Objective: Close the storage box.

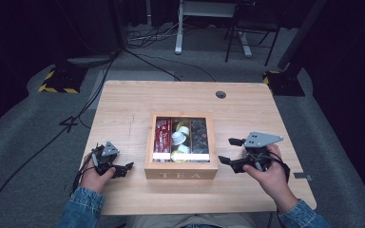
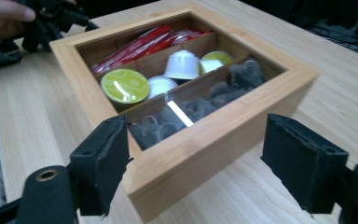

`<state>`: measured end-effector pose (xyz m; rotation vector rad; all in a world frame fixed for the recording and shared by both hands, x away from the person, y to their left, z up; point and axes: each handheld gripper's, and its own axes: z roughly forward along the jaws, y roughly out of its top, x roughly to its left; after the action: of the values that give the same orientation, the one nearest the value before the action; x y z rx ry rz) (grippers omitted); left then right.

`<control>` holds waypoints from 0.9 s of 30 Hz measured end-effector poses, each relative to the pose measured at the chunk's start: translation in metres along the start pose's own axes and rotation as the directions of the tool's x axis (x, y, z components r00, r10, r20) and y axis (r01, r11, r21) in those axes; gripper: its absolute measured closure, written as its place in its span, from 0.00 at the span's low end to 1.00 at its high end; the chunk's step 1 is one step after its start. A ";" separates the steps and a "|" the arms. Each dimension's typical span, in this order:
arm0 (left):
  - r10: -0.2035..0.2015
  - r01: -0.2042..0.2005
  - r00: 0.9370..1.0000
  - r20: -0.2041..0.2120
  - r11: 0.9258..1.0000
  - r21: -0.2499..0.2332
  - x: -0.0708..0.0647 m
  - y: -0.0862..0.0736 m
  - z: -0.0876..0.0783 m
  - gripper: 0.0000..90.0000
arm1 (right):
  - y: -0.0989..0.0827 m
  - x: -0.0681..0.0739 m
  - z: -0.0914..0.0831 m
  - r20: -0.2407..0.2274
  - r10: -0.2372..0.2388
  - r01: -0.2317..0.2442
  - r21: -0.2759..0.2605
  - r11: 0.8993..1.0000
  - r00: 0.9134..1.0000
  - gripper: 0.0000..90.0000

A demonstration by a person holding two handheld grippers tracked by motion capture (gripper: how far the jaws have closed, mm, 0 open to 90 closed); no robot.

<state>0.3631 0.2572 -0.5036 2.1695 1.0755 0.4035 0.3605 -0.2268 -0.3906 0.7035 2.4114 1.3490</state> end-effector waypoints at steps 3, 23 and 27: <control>0.000 0.000 1.000 0.007 1.000 -0.001 0.000 0.000 0.000 0.18 | 0.000 -0.010 -0.010 0.020 0.029 -0.029 -0.011 1.000 0.999 0.22; 0.011 -0.011 1.000 0.003 1.000 -0.002 0.005 0.001 0.001 0.17 | -0.042 -0.081 -0.065 0.221 0.137 -0.156 0.069 0.985 0.966 0.20; 0.013 -0.013 1.000 0.002 1.000 -0.002 0.005 0.001 0.001 0.17 | -0.054 -0.095 -0.070 0.257 0.147 -0.175 0.090 0.980 0.955 0.21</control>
<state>0.3669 0.2603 -0.5036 2.1758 1.0604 0.4084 0.3923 -0.3522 -0.3987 1.0539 2.2802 1.1109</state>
